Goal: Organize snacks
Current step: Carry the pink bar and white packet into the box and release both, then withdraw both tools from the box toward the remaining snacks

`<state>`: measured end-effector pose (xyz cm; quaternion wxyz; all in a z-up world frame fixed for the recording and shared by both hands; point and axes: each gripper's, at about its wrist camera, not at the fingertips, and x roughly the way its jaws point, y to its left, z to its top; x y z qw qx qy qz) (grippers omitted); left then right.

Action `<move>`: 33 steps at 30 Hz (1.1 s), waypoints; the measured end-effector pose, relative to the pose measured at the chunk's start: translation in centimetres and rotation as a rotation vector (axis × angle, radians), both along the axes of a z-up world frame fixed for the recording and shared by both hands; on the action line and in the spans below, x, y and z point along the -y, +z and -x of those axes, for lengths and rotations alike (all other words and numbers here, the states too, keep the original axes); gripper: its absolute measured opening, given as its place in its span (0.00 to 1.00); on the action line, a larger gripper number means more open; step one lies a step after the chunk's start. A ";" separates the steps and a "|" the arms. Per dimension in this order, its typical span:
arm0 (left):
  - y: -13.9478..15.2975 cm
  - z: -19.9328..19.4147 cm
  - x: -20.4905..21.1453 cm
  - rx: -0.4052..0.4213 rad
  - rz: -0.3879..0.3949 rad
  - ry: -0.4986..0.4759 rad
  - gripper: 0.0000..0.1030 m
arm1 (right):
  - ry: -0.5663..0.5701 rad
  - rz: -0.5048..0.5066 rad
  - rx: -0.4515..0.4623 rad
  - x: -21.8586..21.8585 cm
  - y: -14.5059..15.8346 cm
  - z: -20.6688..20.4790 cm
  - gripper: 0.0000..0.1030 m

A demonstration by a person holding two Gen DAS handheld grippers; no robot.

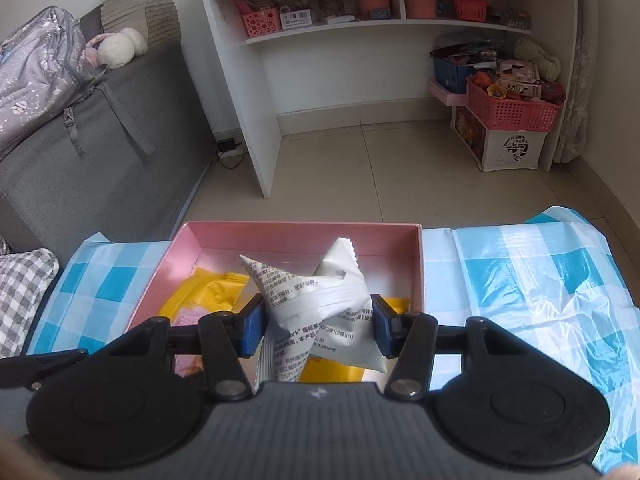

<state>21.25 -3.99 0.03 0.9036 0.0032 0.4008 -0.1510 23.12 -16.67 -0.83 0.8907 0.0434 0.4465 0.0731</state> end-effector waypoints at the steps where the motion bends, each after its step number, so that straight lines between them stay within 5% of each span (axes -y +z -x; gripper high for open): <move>1: -0.3 -0.3 0.2 -0.004 -0.004 -0.003 0.29 | -0.005 0.010 -0.008 0.1 -0.5 -0.4 0.48; 16: -2.1 -2.2 1.4 -0.008 -0.026 -0.010 0.32 | -0.028 0.063 -0.045 0.1 -2.1 -3.4 0.56; 21: -1.5 -1.6 1.5 0.006 -0.023 -0.023 0.55 | -0.021 0.060 -0.047 -0.1 -1.8 -3.4 0.65; 23: -1.3 -1.5 1.6 0.005 -0.029 -0.029 0.58 | -0.030 0.063 -0.036 0.0 -1.5 -3.4 0.73; 33: 0.1 0.6 1.8 0.010 -0.052 -0.060 0.72 | -0.048 0.054 -0.016 0.6 0.3 -2.1 0.82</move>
